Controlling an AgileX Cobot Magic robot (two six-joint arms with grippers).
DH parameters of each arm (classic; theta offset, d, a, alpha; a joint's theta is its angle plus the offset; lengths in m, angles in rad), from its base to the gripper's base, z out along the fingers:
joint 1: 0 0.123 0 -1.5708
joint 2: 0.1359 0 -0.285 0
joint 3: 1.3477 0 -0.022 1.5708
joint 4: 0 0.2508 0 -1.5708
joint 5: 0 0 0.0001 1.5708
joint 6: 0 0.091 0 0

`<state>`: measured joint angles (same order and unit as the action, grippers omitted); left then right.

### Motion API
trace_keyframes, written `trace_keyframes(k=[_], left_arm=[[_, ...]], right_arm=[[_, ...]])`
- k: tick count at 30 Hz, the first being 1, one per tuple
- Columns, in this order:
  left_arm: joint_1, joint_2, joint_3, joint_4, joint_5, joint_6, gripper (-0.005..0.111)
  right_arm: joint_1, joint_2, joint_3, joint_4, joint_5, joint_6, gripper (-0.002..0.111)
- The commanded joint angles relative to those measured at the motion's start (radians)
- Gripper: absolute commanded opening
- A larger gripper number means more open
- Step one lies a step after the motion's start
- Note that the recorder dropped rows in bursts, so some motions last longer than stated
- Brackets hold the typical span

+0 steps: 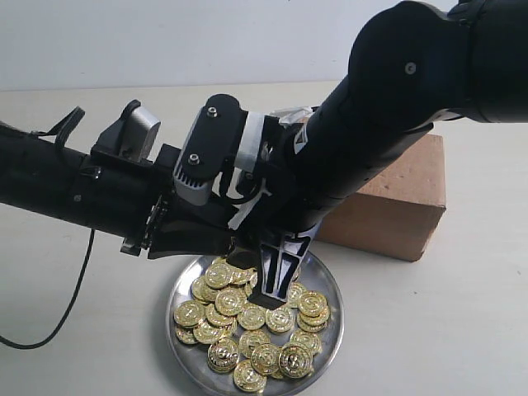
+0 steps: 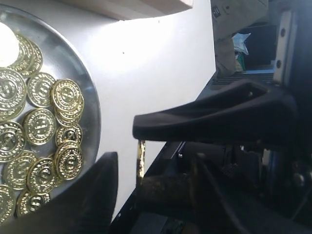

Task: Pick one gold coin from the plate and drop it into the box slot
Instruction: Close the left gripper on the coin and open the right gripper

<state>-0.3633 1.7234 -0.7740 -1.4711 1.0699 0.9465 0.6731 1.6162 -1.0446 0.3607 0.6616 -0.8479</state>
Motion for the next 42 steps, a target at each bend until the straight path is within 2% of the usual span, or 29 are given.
trace_keyframes(k=[1, 28, 42], left_arm=[[-0.005, -0.001, -0.005, -0.013, -0.007, -0.002, 0.046], [-0.025, -0.001, -0.005, -0.026, -0.056, 0.0, 0.046], [-0.057, -0.001, -0.005, -0.035, -0.083, 0.003, 0.046]], right_arm=[[0.002, -0.011, -0.002, -0.003, -0.006, -0.008, 0.026], [0.002, -0.011, -0.002, -0.003, -0.013, -0.008, 0.026], [0.002, -0.011, -0.002, -0.003, -0.017, -0.006, 0.026]])
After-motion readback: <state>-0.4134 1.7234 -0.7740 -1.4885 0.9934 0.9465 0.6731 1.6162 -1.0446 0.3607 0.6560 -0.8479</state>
